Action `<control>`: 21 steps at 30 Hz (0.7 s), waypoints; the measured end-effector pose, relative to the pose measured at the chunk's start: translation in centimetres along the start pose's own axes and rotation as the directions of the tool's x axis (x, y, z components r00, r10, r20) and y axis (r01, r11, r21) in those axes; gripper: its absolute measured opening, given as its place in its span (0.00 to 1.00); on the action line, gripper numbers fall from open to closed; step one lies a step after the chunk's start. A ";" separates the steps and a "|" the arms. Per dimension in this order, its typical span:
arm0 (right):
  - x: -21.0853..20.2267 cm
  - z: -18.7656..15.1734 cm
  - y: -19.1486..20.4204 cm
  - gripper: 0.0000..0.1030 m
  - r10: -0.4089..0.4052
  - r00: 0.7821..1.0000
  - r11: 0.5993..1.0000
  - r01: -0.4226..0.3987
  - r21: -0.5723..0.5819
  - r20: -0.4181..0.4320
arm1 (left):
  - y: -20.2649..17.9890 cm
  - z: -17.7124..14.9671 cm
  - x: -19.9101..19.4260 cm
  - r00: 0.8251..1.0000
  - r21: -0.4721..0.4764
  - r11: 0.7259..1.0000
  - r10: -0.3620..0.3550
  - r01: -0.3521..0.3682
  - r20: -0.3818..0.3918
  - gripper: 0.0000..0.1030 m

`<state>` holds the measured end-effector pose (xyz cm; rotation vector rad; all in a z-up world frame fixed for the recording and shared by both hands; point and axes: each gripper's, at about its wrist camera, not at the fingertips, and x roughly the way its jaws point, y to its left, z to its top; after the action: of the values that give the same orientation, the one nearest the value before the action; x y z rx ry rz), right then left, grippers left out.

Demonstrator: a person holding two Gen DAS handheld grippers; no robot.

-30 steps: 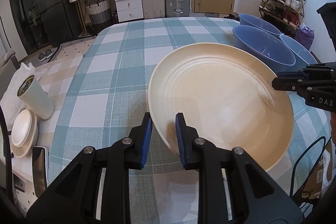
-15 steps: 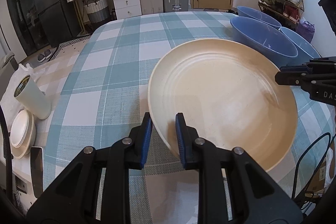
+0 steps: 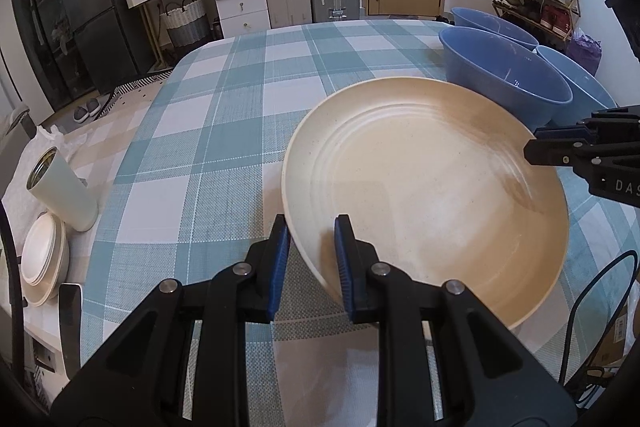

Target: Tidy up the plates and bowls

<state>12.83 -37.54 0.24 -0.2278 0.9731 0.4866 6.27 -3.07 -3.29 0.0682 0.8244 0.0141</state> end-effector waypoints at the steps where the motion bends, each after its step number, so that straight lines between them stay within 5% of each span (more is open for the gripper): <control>1: 0.1 0.0 0.0 0.19 -0.002 1.000 1.000 0.002 -0.001 0.000 | 0.0 0.0 0.0 1.000 -0.002 1.000 0.000 0.000 0.000 0.18; 21: 1.3 -0.4 0.8 0.19 -0.055 0.998 0.998 0.055 -0.026 -0.007 | -0.1 0.0 1.0 1.000 -0.005 1.000 -0.009 0.009 -0.005 0.20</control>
<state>12.75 -36.60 -1.04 -0.2794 0.9663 0.4487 6.91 -3.15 -4.01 0.0595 0.8294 0.0077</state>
